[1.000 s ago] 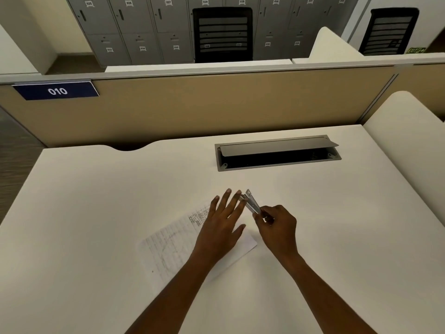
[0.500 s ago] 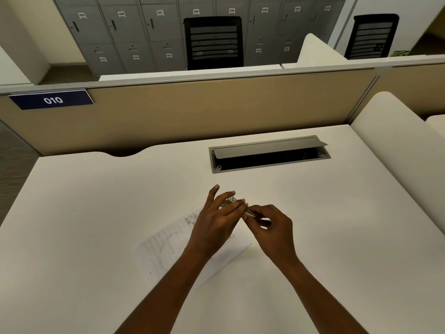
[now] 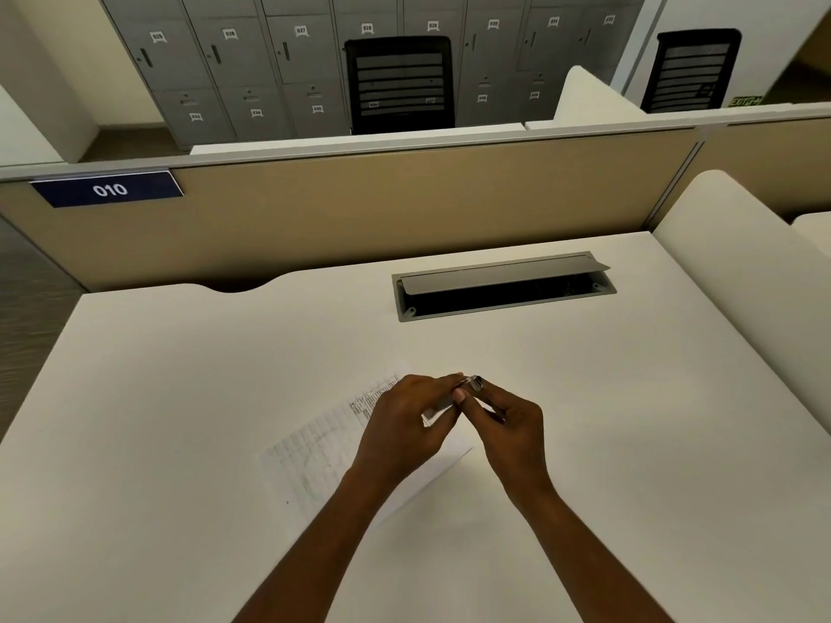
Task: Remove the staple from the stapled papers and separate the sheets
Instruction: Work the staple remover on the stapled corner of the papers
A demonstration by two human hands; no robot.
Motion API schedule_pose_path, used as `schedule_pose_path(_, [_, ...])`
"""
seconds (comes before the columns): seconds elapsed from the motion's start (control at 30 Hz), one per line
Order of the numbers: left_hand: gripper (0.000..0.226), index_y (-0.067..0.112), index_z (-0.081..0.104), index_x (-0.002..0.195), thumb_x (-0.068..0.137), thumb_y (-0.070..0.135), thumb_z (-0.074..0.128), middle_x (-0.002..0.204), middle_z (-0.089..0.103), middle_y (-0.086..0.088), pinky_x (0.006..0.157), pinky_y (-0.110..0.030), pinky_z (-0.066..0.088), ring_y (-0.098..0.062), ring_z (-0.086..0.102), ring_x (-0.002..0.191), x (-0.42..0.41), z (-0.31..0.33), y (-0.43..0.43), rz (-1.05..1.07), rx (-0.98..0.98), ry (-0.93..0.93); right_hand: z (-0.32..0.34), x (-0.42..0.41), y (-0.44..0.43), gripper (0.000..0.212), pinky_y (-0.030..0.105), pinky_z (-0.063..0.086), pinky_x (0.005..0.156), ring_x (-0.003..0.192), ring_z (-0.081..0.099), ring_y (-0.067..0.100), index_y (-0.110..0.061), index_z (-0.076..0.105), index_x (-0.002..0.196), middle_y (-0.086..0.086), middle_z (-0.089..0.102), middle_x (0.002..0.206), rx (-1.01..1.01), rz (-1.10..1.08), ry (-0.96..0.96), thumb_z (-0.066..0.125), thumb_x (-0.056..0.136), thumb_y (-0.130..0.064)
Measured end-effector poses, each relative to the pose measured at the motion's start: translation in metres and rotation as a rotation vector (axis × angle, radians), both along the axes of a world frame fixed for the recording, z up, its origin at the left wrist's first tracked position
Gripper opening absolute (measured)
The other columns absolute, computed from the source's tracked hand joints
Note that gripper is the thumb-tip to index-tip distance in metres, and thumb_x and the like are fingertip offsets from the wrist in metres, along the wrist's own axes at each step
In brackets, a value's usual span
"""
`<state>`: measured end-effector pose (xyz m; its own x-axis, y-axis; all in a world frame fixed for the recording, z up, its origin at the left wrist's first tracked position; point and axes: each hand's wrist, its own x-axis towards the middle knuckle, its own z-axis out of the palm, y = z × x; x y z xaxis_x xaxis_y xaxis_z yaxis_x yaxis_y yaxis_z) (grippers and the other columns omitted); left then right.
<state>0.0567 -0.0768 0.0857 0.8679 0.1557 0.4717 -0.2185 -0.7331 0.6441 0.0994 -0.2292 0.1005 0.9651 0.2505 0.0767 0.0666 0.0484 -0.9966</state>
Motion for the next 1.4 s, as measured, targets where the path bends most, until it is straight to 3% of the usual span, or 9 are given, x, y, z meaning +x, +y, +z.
schedule_pose_path(0.07, [0.038,0.020,0.072,0.126,0.090,0.033,0.072,0.108,0.078,0.009,0.082,-0.022,0.059,-0.001,0.072,0.095,-0.005,0.007,-0.001,-0.016,-0.215,0.079,0.000,0.004,-0.005,0.023,0.025,0.057,0.091,0.104,0.073,0.014,-0.009,0.076,0.113,-0.001,0.079,0.104,-0.022,0.029,-0.013,0.072,0.090,-0.007])
schedule_pose_path(0.17, [0.032,0.014,0.075,0.121,0.090,0.021,0.076,0.108,0.079,0.005,0.083,-0.021,0.061,-0.003,0.074,0.096,-0.006,0.019,-0.004,0.031,-0.483,0.152,-0.004,0.010,-0.010,0.024,0.038,0.057,0.096,0.106,0.072,0.015,-0.012,0.075,0.115,-0.002,0.078,0.106,-0.141,0.052,-0.079,0.072,0.091,-0.013])
schedule_pose_path(0.3, [0.023,0.016,0.079,0.113,0.090,0.019,0.077,0.105,0.079,0.006,0.081,-0.019,0.060,-0.004,0.074,0.098,0.000,0.028,-0.005,0.042,-0.543,0.161,-0.004,0.012,-0.010,0.021,0.044,0.058,0.091,0.103,0.071,0.017,-0.017,0.073,0.115,-0.008,0.076,0.104,-0.252,0.098,-0.224,0.068,0.095,-0.017])
schedule_pose_path(0.4, [0.022,0.016,0.079,0.111,0.090,0.021,0.078,0.105,0.078,0.006,0.082,-0.023,0.061,-0.009,0.074,0.099,0.004,0.031,-0.005,-0.002,-0.543,0.182,-0.004,0.011,-0.010,0.020,0.043,0.058,0.086,0.100,0.070,0.016,-0.016,0.073,0.114,-0.011,0.073,0.102,-0.296,0.119,-0.307,0.063,0.097,-0.021])
schedule_pose_path(0.67, [0.022,0.013,0.080,0.107,0.086,0.019,0.081,0.098,0.079,0.005,0.078,-0.016,0.058,-0.006,0.074,0.090,0.005,0.030,-0.007,0.022,-0.519,0.196,-0.003,0.008,-0.012,0.029,0.039,0.058,0.083,0.100,0.069,0.013,-0.017,0.070,0.123,-0.010,0.072,0.107,-0.341,0.128,-0.367,0.058,0.098,-0.026])
schedule_pose_path(0.8, [0.015,0.017,0.081,0.101,0.087,0.024,0.080,0.091,0.079,0.011,0.079,-0.011,0.054,-0.002,0.074,0.088,0.003,0.027,-0.009,0.107,-0.564,0.191,-0.003,0.000,-0.011,0.027,0.027,0.057,0.084,0.099,0.069,0.010,-0.018,0.069,0.122,-0.014,0.072,0.105,-0.325,0.116,-0.374,0.067,0.096,-0.022])
schedule_pose_path(0.93, [0.014,0.020,0.080,0.100,0.088,0.029,0.079,0.090,0.080,0.008,0.086,-0.023,0.060,-0.011,0.077,0.087,-0.001,0.021,-0.011,0.155,-0.698,0.229,-0.010,-0.004,-0.011,0.030,0.011,0.049,0.073,0.090,0.066,0.005,-0.016,0.068,0.124,-0.013,0.070,0.099,-0.383,0.108,-0.419,0.069,0.094,-0.018])
schedule_pose_path(1.1, [0.022,0.011,0.080,0.105,0.092,0.029,0.073,0.091,0.081,-0.006,0.086,-0.036,0.063,-0.020,0.078,0.088,-0.003,0.019,-0.008,0.146,-0.958,0.330,-0.010,0.003,-0.016,0.028,0.004,0.041,0.069,0.082,0.059,-0.004,-0.011,0.070,0.122,-0.011,0.068,0.094,-0.473,0.149,-0.474,0.067,0.094,-0.012])
schedule_pose_path(1.4, [0.017,0.006,0.079,0.103,0.094,0.019,0.072,0.089,0.080,-0.011,0.083,-0.038,0.064,-0.022,0.079,0.084,0.000,0.007,-0.011,0.189,-1.048,0.441,-0.018,0.013,-0.031,0.028,0.011,0.047,0.074,0.088,0.066,0.009,-0.016,0.069,0.123,-0.008,0.072,0.098,-0.525,0.228,-0.488,0.066,0.096,-0.011])
